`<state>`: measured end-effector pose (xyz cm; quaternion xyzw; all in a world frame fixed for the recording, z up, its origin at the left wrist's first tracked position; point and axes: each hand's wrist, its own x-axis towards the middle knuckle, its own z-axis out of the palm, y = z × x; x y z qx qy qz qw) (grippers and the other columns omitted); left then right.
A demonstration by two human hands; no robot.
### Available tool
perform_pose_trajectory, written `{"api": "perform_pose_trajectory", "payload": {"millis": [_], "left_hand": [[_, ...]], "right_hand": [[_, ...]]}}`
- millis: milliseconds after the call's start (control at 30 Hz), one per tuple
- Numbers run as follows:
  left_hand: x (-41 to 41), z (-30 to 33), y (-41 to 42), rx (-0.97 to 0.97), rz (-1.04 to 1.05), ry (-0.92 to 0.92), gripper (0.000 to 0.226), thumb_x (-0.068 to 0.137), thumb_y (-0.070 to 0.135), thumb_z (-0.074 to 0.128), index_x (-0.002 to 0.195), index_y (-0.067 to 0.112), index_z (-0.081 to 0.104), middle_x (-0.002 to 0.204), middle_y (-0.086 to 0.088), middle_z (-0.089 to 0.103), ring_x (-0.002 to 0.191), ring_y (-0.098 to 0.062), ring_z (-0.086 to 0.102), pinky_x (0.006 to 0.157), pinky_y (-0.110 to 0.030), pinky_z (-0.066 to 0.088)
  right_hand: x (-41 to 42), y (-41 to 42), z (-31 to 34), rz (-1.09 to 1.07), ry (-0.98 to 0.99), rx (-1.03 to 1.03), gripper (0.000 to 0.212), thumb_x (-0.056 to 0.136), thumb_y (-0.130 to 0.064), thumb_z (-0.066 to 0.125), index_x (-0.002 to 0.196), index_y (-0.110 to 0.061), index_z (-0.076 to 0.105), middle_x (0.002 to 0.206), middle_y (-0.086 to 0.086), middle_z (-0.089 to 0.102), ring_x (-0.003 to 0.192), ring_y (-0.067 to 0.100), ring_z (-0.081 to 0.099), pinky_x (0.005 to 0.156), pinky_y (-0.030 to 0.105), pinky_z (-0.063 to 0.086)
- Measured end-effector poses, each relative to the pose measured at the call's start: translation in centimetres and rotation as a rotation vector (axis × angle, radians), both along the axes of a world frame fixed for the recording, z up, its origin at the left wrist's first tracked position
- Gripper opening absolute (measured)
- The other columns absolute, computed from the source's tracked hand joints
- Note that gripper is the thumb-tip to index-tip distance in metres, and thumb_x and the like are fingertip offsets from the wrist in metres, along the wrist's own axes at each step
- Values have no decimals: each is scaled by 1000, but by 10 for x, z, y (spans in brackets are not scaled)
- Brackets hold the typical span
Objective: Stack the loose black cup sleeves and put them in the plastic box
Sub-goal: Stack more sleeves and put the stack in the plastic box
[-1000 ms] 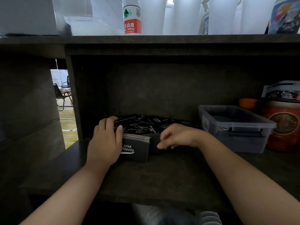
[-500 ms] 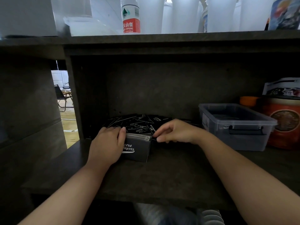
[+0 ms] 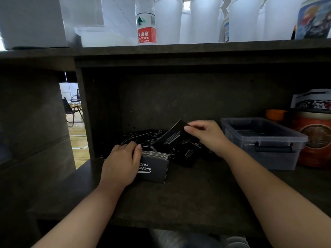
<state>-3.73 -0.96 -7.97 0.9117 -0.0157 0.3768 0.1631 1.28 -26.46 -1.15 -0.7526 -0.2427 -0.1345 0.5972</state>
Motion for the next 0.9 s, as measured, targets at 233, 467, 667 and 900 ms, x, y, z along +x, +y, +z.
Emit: {"api": "perform_pose_trajectory", "payload": {"millis": [233,467,667,900], "left_hand": [[1,0,0,11,4,4,40,99,43,27,91,23,61,85,5,61,84,-8,43,68,-28,34],[-2,0,-2,-1,46,-23,46,97,44,26,87,18,64,83,1,60,85,-12,46,68,-28,35],[0,-1,0,-97,131,-83,42,95,45,34,97,10,57,96,-11,56,92,-26,48,75,-33,37],[1,-2,1,-12,90,-21,52,99,45,27,111,14,67,111,-14,57,105,-31,45,88,-39,40]], "right_hand": [[6,4,-7,-12,143,0,26,96,-34,56,86,-17,72,71,-2,70,64,7,64,67,23,56],[5,10,-17,44,82,-343,43,88,-9,68,127,-25,57,76,9,68,68,5,64,62,12,48],[-3,26,-21,273,108,-498,25,95,-14,58,113,-30,65,91,-8,70,77,7,67,64,18,51],[-10,39,-26,387,198,-429,48,84,-20,74,128,-27,56,120,2,66,107,13,66,92,27,53]]}}
